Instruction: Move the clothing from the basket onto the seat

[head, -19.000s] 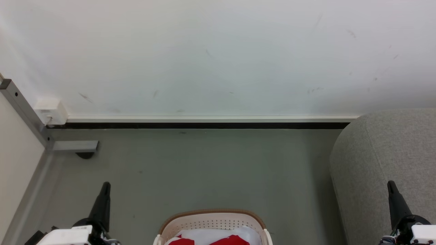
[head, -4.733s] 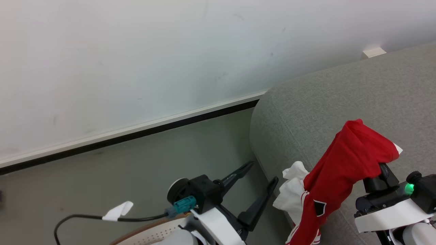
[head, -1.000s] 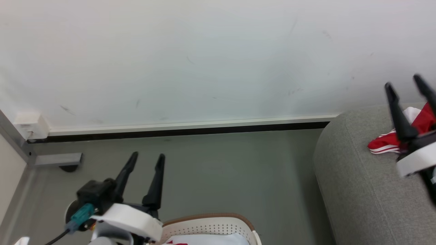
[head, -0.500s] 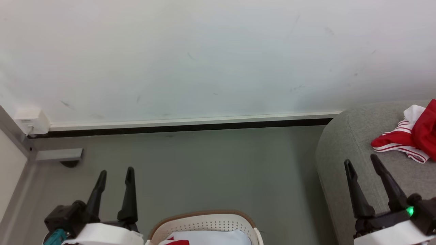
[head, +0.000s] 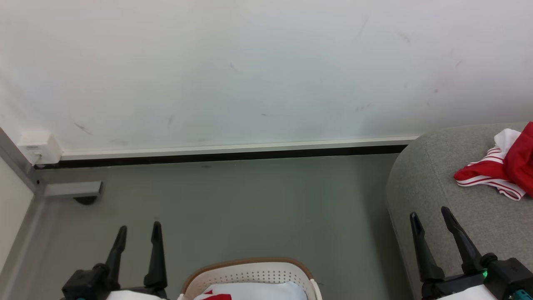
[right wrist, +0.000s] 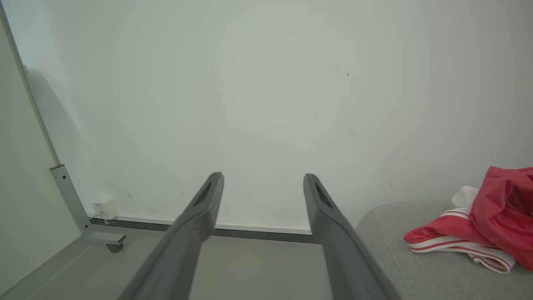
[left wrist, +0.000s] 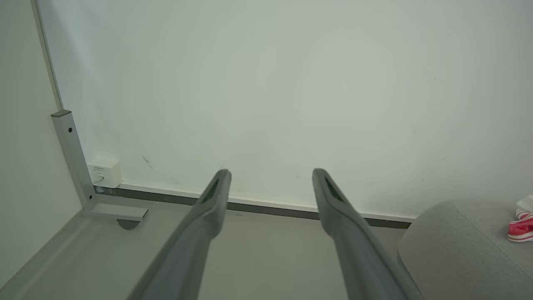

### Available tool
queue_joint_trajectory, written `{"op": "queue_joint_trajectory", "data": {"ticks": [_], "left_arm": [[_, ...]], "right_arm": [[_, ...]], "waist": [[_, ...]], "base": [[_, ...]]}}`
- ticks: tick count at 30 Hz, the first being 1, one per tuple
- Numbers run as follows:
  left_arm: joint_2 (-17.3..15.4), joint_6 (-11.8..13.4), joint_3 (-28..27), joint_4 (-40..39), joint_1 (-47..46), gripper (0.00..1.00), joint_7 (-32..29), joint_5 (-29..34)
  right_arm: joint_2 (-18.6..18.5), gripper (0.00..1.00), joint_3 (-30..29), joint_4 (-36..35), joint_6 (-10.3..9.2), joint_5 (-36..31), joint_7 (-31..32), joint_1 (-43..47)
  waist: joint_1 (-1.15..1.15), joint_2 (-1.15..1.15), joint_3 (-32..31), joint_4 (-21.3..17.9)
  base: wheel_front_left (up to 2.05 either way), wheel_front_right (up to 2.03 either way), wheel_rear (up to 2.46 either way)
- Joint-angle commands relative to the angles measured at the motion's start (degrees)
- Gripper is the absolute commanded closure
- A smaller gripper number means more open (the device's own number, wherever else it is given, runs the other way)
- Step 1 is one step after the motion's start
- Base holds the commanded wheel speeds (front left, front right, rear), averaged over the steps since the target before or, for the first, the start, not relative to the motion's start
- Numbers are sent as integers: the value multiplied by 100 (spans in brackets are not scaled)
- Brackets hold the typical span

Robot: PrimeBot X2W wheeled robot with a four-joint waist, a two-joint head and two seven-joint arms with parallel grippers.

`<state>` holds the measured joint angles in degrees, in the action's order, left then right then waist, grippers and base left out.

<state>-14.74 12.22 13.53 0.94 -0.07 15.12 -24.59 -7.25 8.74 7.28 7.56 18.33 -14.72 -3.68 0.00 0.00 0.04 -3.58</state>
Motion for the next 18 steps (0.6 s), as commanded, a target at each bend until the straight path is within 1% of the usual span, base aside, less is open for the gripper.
{"op": "queue_joint_trajectory", "data": {"ticks": [1,10,18], "left_arm": [[42,-62,-57,23,51,0,4,138],[294,-362,-282,162,88,0,4,402],[435,-508,-445,217,93,0,4,555]], "right_arm": [[-14,0,-20,15,-15,65,-36,30],[-21,0,41,75,-15,94,-47,-7],[-13,0,79,95,-15,73,-52,-29]], "waist": [[0,0,-2,6],[0,0,8,22],[0,0,32,20]], "base": [[0,0,0],[0,0,0],[0,0,0]]}}
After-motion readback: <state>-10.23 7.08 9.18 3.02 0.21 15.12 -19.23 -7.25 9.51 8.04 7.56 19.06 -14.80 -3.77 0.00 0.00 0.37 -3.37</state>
